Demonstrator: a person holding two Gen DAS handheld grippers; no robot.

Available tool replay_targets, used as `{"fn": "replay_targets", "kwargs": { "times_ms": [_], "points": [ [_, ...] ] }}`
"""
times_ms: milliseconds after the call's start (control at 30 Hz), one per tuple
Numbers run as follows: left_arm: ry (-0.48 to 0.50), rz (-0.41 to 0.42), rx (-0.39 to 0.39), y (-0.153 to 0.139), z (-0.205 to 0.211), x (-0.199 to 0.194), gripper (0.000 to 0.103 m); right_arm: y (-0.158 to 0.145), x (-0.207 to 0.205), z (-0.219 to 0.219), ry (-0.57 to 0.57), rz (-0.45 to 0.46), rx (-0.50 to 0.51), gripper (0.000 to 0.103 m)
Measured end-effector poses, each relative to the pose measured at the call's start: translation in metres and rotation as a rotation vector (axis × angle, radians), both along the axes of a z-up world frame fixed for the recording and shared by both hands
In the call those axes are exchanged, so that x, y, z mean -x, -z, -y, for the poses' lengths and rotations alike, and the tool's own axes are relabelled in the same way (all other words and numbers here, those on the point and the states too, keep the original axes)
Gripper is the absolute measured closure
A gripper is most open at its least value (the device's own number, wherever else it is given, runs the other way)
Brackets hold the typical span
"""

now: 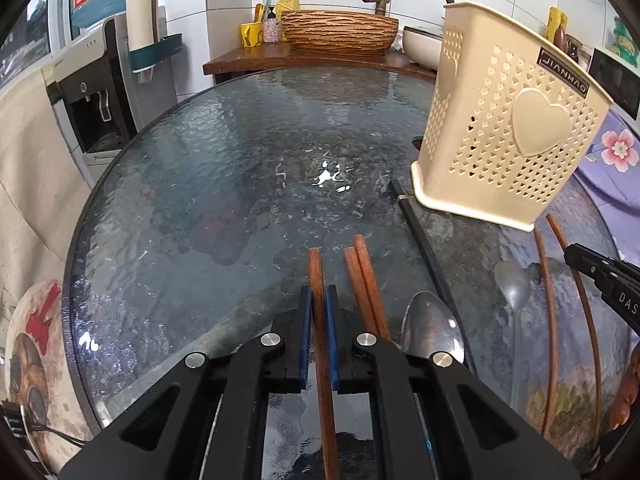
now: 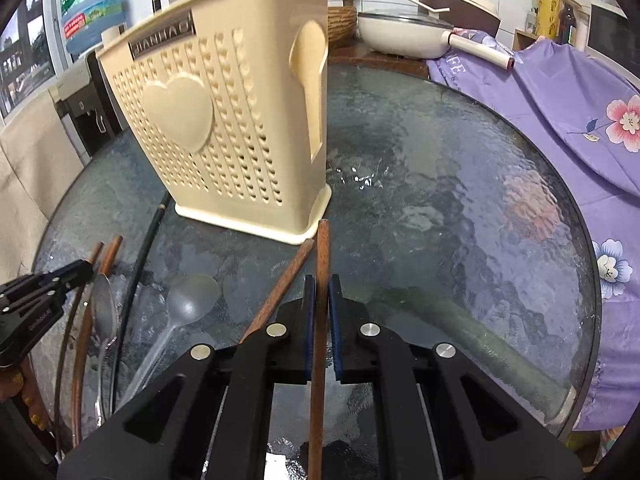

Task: Organize utensils
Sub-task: 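Close the left tool on a brown wooden chopstick while the right tool grasps another, then carry both brown chopsticks upright to the cream holder and lower them in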

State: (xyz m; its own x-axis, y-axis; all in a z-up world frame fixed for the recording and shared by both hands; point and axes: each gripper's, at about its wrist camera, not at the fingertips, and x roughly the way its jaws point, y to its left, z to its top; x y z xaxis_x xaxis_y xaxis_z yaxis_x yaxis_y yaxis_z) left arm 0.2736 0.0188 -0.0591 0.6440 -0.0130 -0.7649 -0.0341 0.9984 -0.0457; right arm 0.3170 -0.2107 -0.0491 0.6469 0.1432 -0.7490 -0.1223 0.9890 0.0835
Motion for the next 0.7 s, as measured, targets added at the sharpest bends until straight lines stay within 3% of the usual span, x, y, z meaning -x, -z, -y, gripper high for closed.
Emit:
{"fn": "replay_targets", "kwargs": {
  "times_ms": [233,700],
  "points": [
    [0.04,0.057,0.031,-0.023,0.002,0.007,0.096,-0.019,0.008,0.012,-0.021,0.051,-0.1,0.096],
    [0.108,0.204,0.107,-0.087,0.007,0.035,0.096,-0.078,0.044,0.023,-0.084,0.198,-0.199,0.096]
  ]
}}
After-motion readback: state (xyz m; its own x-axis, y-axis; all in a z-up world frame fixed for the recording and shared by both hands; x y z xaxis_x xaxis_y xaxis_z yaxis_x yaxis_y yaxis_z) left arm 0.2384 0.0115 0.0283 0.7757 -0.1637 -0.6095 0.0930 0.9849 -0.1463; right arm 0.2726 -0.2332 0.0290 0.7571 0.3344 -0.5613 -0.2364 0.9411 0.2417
